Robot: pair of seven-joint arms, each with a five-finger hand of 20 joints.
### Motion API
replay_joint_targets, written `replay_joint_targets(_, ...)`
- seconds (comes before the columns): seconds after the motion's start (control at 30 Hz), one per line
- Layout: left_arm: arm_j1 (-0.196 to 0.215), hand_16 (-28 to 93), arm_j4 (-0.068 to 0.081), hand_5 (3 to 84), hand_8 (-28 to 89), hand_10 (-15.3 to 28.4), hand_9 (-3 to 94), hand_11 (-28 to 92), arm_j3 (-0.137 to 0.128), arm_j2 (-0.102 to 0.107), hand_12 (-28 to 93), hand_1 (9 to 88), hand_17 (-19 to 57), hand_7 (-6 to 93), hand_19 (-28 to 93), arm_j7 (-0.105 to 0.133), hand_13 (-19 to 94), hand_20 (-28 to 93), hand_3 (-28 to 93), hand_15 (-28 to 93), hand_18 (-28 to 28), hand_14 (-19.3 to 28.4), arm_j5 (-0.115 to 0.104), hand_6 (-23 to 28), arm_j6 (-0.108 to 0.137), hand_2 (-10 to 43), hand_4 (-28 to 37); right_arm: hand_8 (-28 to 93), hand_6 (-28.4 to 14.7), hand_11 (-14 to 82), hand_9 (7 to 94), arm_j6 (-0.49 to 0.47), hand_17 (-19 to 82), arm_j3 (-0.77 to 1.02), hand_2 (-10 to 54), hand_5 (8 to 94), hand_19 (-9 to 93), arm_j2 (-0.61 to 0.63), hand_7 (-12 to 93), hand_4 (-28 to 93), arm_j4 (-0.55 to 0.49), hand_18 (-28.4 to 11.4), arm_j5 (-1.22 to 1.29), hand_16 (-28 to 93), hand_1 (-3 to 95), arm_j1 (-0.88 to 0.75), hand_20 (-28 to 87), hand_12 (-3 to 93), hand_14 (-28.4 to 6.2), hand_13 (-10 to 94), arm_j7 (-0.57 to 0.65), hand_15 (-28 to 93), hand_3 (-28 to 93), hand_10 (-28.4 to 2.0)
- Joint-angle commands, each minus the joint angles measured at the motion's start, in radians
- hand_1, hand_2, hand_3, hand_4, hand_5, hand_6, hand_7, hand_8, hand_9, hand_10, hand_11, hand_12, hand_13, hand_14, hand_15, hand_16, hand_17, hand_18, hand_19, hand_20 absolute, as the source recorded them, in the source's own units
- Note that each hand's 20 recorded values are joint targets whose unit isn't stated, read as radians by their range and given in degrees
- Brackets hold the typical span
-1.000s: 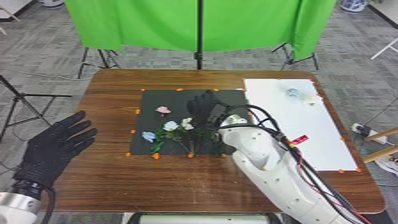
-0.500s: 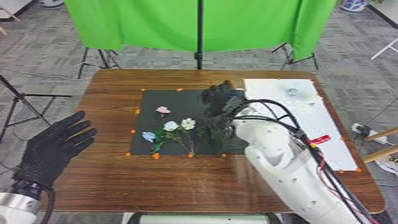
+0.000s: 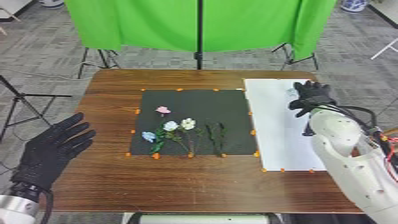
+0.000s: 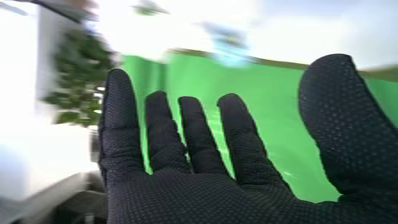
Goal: Arrange flowers
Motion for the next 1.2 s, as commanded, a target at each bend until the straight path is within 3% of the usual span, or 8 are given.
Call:
replay_joint_targets(0.03,0.015,-1,-0.001,36.0,-11,12.3,28.4,26,-0.005,-0.01,14,25.4,-10.9,21.3,44,-0.007,23,6,72,34,21.0,14.8,0.005,2.5,0.008,0.9,-23.7,-15,-6.0,16.9,26.1,0.021,8,0.066,-7.9,25.1,56,0.005,21,-28,0.04,-20.6,0.056,21,22.5,-0.047,18,21.2,-10.7,30,0.019,21,91,-13.1)
replay_joint_targets(0.3,0.01,-1,0.002,36.0,-11,12.3,28.4,26,-0.003,-0.007,14,25.4,-10.9,21.3,44,-0.011,23,6,72,34,21.0,14.8,0.005,2.6,0.005,0.9,-23.7,-19,-2.6,23.1,35.6,0.102,11,0.054,-9.1,30.6,58,0.0,27,-28,0.094,-20.1,-0.003,17,26.4,-0.041,19,19.0,-6.2,41,-0.061,31,91,-8.7)
replay_joint_targets(0.43,0.014,-1,0.0,36.0,-10,12.3,28.5,26,-0.005,-0.009,14,25.4,-10.9,21.3,44,-0.01,23,6,72,34,21.0,14.8,0.005,2.6,0.007,0.9,-23.7,-22,0.7,32.0,54.3,0.163,18,0.029,-9.5,44.9,65,0.003,31,-28,0.115,-17.4,-0.046,17,33.4,-0.033,23,18.4,-2.8,59,-0.083,42,90,-7.5)
replay_joint_targets(0.53,0.017,-1,-0.002,36.0,-11,12.3,28.4,26,-0.006,-0.011,14,25.4,-10.9,21.3,44,-0.008,23,6,72,34,21.0,14.9,0.006,2.6,0.01,1.0,-23.7,-18,2.5,21.5,74.1,0.2,25,0.02,-9.5,58.1,72,0.002,44,-28,0.124,-15.7,-0.07,31,44.0,-0.037,31,37.4,0.9,72,-0.112,42,81,-3.2)
replay_joint_targets(0.6,0.018,-1,-0.002,36.0,-11,12.3,28.5,26,-0.006,-0.011,14,25.5,-10.9,21.2,44,-0.007,23,6,72,34,21.0,14.8,0.005,2.6,0.012,1.0,-23.8,-15,3.6,20.3,85.1,0.222,33,0.012,-9.4,68.1,77,0.002,48,-28,0.134,-14.7,-0.11,32,49.5,-0.036,36,44.7,1.3,81,-0.133,46,79,-1.8)
replay_joint_targets(0.8,0.018,-1,-0.002,36.0,-11,12.2,28.4,26,-0.005,-0.017,14,25.6,-10.9,21.3,44,-0.008,23,6,72,34,21.0,14.9,0.005,2.6,0.009,1.1,-23.7,-14,2.4,17.7,91.2,0.347,38,-0.005,-9.5,76.4,79,0.007,44,-28,0.131,-14.5,-0.108,35,50.6,-0.043,38,46.0,1.5,87,-0.151,44,81,-1.5)
replay_joint_targets(1.0,0.02,-1,-0.004,36.0,-11,12.3,28.4,26,-0.006,-0.017,14,25.5,-10.9,21.2,44,-0.006,23,6,72,34,21.0,14.9,0.006,2.6,0.014,1.0,-23.7,-14,1.9,16.4,92.3,0.411,39,-0.013,-9.5,77.2,78,-0.021,44,-28,-0.019,-14.6,-0.046,38,50.3,-0.064,39,46.5,1.6,88,-0.194,42,83,-2.3)
replay_joint_targets(1.2,0.001,-1,0.003,36.0,-11,12.3,28.3,26,0.004,-0.011,14,25.5,-10.9,21.3,44,-0.017,23,6,72,34,21.0,14.8,0.006,2.6,0.005,1.0,-23.7,-14,1.7,16.0,92.2,0.37,39,-0.108,-9.5,76.9,78,-0.113,45,-28,-0.135,-14.7,0.087,39,50.4,-0.012,40,46.7,1.5,88,-0.288,41,83,-2.3)
